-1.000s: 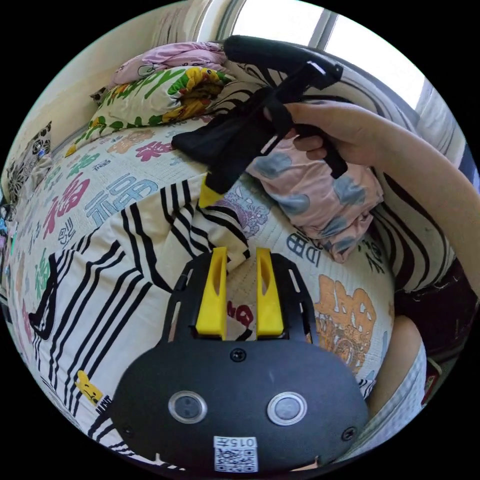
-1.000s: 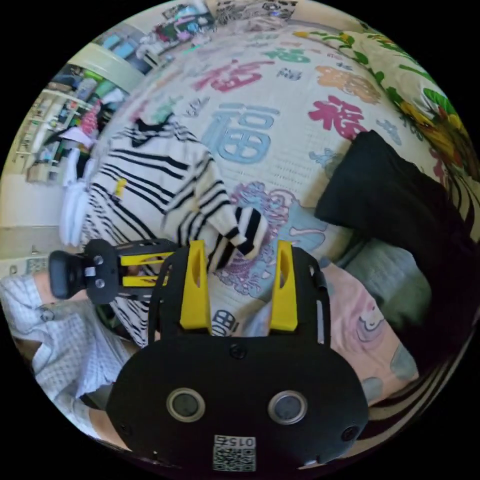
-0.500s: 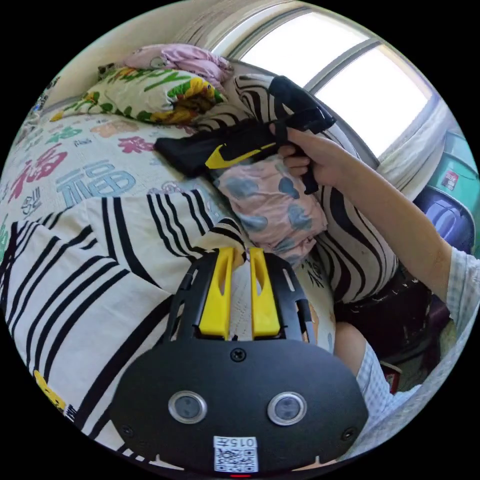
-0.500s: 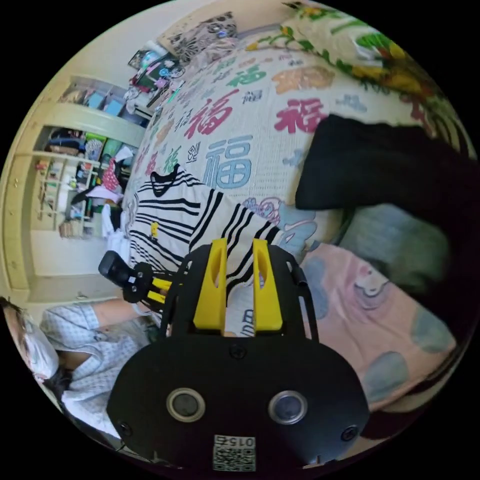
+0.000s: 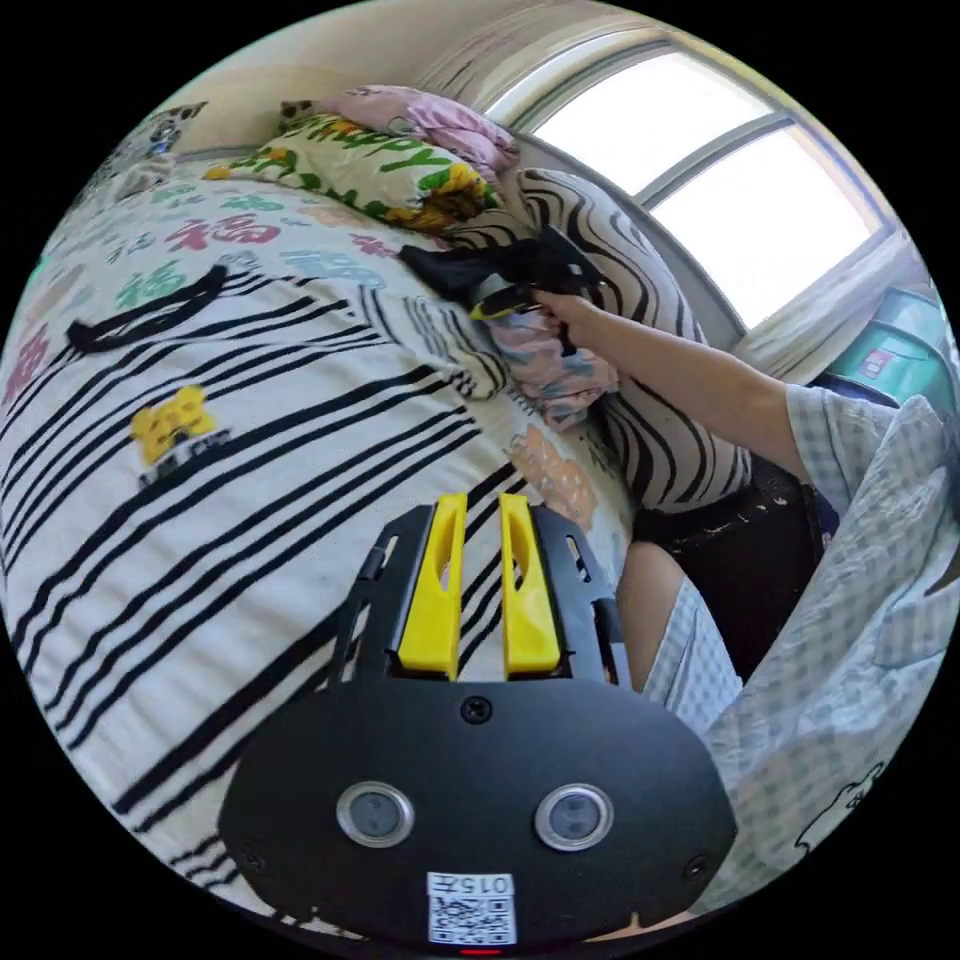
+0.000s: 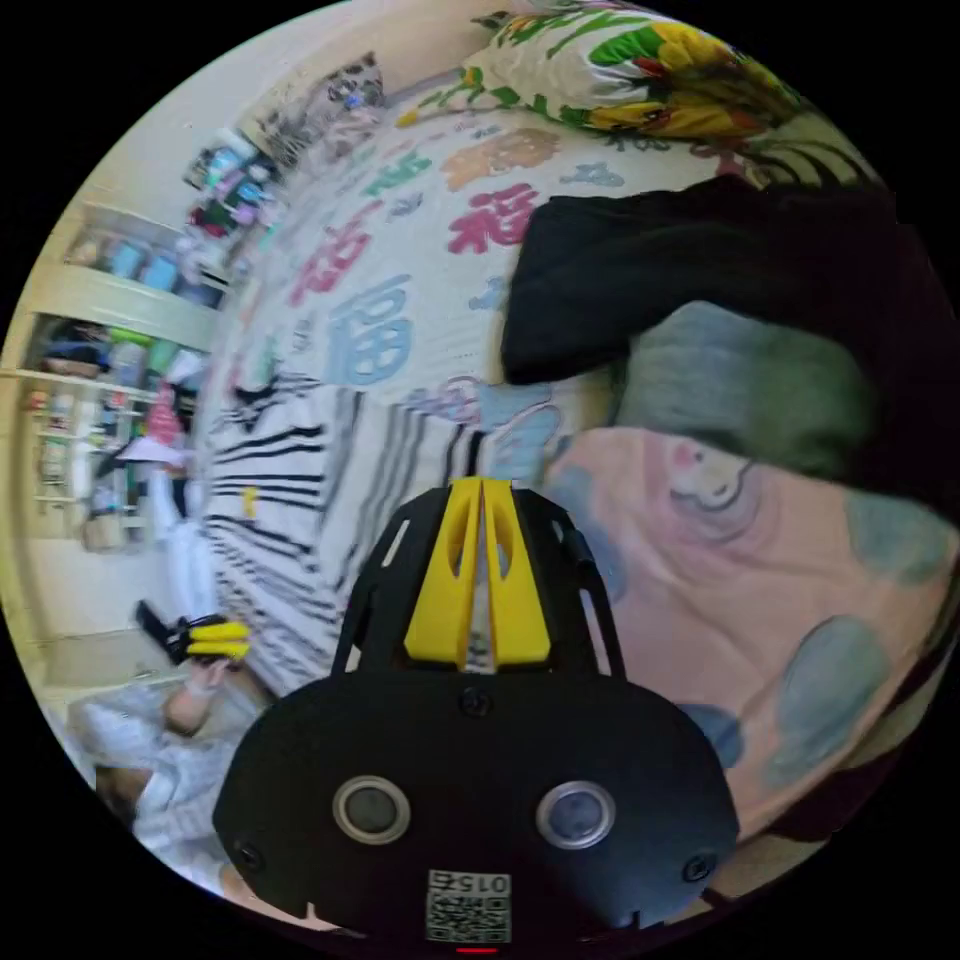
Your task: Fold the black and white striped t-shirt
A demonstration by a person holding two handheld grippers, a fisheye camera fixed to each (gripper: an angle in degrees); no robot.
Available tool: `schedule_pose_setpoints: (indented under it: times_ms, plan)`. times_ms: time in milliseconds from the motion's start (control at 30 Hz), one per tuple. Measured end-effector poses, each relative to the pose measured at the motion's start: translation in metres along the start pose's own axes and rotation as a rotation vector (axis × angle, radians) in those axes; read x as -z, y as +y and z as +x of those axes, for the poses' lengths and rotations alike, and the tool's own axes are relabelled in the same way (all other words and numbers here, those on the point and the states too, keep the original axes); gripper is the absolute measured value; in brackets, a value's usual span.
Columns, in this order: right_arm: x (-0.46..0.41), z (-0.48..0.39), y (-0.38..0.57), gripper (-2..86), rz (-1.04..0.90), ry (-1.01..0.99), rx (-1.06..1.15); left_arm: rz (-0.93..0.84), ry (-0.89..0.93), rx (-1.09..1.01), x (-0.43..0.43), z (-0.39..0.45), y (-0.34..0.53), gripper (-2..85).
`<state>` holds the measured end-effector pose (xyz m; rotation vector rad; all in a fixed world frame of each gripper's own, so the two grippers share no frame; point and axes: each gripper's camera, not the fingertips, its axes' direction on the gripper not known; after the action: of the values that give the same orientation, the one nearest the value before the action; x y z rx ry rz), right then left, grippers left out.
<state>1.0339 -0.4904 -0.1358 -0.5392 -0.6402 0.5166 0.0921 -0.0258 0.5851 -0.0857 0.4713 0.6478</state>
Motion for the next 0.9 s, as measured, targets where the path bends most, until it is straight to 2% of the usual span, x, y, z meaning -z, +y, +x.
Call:
schedule_pose_setpoints:
  times_ms: [33,100,133,233,333,467,667,800,900]
  plan:
    - [0.001,0.003,0.007,1.4,0.016,-0.090,0.002,-0.019,-0.081,0.071,0.022,-0.009,0.023,6.3]
    - [0.001,0.000,0.045,3.5,0.060,-0.394,0.081,-0.055,-0.185,0.180,0.055,-0.020,0.058,6.9]
    - [-0.001,-0.005,0.058,4.4,0.053,-0.416,0.104,-0.090,-0.253,0.264,0.077,-0.026,0.082,7.4]
    - [-0.019,-0.039,0.135,9.4,-0.029,-0.327,0.187,-0.169,-0.404,0.402,0.121,-0.031,0.135,8.0]
    - [-0.044,-0.065,0.215,10.7,-0.091,-0.324,0.200,-0.263,-0.395,0.515,0.138,-0.035,0.174,8.3]
    - [-0.082,-0.071,0.290,11.6,-0.172,-0.262,0.082,-0.327,-0.399,0.557,0.132,-0.034,0.197,9.1]
    - [-0.149,-0.077,0.317,10.6,-0.341,-0.294,0.015,-0.449,-0.403,0.542,0.096,-0.031,0.207,10.0]
    - [-0.176,-0.083,0.323,5.1,-0.344,-0.209,-0.016,-0.457,-0.440,0.520,0.090,-0.021,0.207,8.7]
    - [-0.190,-0.092,0.332,2.0,-0.333,-0.217,-0.003,-0.463,-0.422,0.541,0.087,-0.020,0.208,7.4]
